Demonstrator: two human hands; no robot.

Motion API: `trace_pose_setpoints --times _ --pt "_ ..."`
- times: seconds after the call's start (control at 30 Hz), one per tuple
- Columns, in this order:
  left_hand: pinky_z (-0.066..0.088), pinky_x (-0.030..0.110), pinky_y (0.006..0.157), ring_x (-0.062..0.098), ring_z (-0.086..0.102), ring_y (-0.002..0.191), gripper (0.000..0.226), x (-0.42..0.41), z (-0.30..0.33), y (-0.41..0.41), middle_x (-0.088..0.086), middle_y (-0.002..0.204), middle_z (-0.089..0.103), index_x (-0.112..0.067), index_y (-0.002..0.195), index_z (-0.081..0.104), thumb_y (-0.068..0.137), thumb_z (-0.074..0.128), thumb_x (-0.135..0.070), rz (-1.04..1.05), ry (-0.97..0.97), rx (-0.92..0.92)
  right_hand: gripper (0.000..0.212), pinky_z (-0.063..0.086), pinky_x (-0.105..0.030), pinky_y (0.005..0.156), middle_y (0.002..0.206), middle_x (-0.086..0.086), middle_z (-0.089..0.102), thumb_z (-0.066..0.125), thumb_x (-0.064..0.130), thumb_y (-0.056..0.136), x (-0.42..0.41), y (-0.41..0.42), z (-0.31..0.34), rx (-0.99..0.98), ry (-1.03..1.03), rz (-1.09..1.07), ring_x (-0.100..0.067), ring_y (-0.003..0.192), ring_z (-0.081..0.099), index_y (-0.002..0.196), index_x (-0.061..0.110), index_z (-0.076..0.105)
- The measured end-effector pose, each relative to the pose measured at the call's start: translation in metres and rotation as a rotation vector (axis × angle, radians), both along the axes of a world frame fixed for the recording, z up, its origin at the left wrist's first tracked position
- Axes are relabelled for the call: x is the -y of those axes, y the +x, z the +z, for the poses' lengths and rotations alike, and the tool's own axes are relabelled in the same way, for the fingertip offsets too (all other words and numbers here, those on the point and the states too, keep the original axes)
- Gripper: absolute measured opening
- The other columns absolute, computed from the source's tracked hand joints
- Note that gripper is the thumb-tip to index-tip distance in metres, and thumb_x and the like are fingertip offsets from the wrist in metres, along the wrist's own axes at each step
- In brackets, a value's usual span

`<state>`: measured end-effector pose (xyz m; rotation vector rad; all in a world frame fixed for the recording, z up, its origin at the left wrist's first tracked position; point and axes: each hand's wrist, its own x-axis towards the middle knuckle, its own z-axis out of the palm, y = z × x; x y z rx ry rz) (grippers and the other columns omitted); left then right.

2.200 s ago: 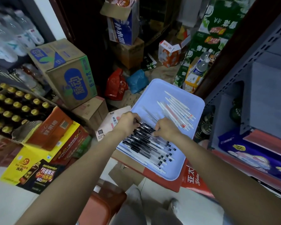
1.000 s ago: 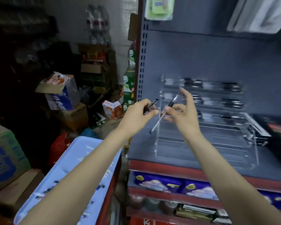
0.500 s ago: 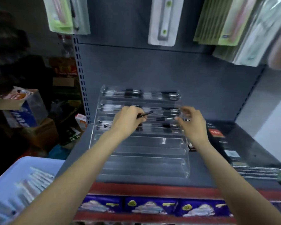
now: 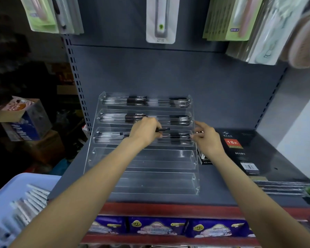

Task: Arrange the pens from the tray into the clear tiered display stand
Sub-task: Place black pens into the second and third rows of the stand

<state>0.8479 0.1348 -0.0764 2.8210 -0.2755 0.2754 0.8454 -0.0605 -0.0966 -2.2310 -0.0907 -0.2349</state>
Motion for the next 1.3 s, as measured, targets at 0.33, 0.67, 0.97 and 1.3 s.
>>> trace_pose_setpoints --times 0.33,0.67,0.97,1.3 --pt "0.034 0.023 0.076 0.018 0.051 0.088 0.021 0.004 0.010 -0.012 0.001 0.090 0.053 -0.015 0.108 0.065 0.092 0.057 -0.025 -0.270 -0.126 0.073 0.009 0.053 -0.022 0.079 0.087 0.005 0.067 0.062 0.020 0.089 -0.020 -0.017 0.025 0.165 0.201 0.235 -0.008 0.083 0.064 0.097 0.021 0.066" --pt "0.044 0.018 0.084 0.008 0.061 0.089 0.014 -0.032 0.007 -0.025 -0.001 0.099 0.070 -0.016 0.099 0.071 0.087 0.065 -0.018 -0.148 -0.357 0.084 0.008 0.053 -0.023 0.083 0.086 0.001 0.067 0.066 0.009 0.085 -0.001 -0.016 0.019 0.162 0.279 0.141 -0.008 0.079 0.064 0.089 0.016 0.068" --pt "0.045 0.022 0.082 0.022 0.063 0.087 0.019 -0.017 -0.008 -0.013 0.010 0.098 0.071 -0.011 0.105 0.071 0.089 0.061 -0.015 -0.062 -0.242 -0.001 0.057 0.040 -0.022 0.088 0.133 -0.010 0.053 0.060 0.014 0.091 0.006 -0.013 0.002 -0.028 0.086 0.054 -0.015 0.109 0.056 0.142 0.013 0.036" --pt "0.044 0.030 0.097 0.018 0.055 0.107 0.028 -0.007 -0.015 -0.010 0.004 0.114 0.060 -0.016 0.119 0.062 0.095 0.049 -0.012 -0.205 -0.088 0.002 0.052 0.043 -0.022 0.083 0.119 -0.009 0.060 0.055 0.000 0.091 0.003 -0.012 -0.002 -0.019 0.086 0.047 -0.013 0.094 0.056 0.139 0.011 0.040"
